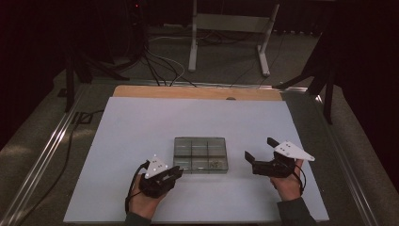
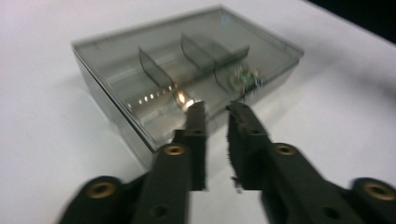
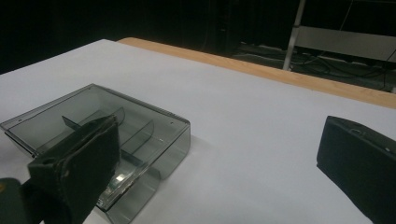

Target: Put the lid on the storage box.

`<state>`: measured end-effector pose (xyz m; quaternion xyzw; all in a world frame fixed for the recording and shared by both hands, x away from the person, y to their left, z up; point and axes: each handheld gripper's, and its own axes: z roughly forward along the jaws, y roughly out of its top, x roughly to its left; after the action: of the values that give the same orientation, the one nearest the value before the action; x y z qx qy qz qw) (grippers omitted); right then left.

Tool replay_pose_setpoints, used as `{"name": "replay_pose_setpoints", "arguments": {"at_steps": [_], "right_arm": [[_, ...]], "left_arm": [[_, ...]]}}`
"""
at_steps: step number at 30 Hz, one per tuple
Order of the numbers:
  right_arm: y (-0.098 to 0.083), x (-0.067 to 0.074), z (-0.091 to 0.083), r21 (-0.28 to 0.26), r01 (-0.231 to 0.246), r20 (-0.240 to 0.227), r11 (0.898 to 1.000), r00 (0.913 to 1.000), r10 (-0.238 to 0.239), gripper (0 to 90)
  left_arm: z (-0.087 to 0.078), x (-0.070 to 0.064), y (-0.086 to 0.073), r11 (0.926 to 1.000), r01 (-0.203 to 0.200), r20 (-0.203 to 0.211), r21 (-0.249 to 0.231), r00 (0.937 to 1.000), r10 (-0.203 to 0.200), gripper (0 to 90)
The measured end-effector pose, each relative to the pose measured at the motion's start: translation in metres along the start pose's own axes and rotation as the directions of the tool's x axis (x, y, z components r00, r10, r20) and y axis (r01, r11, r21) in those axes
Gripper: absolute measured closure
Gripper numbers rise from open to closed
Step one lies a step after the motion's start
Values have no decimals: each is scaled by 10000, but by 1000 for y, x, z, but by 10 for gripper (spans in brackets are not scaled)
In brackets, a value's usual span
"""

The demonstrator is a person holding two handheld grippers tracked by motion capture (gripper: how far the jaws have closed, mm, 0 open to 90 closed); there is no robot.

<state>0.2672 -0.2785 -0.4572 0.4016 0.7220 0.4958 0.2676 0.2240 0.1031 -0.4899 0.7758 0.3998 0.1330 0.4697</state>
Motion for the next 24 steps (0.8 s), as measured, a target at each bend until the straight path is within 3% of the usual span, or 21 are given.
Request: {"name": "replay_pose_setpoints", "arguments": {"at_steps": [7, 15, 16, 18, 24], "right_arm": [[-2, 1, 0, 8, -14, -12, 10000, 10000, 14, 0], [-6, 0, -2, -17, -47, -18, 10000, 10000, 47, 0], [-8, 1, -3, -32, -45, -43, 10000, 10000, 45, 0], [-9, 1, -5, -95, -66, -57, 9999, 10000, 66, 0], [-13, 0, -10, -254, -110, -32, 9996, 9999, 109, 0]], "left_arm": [[-19, 13, 14, 9963, -232, -280, -823, 9994, 210, 538], [-36, 32, 24, 9855, -454, -1260, -1634, 9917, 248, 227], [-42, 41, 26, 9799, -450, -1635, -1943, 9865, 129, 188], [-46, 47, 25, 9753, -475, -1906, -2158, 9817, 57, 170], [-57, 63, 22, 9687, -565, -2361, -2419, 9717, -23, 88]]}}
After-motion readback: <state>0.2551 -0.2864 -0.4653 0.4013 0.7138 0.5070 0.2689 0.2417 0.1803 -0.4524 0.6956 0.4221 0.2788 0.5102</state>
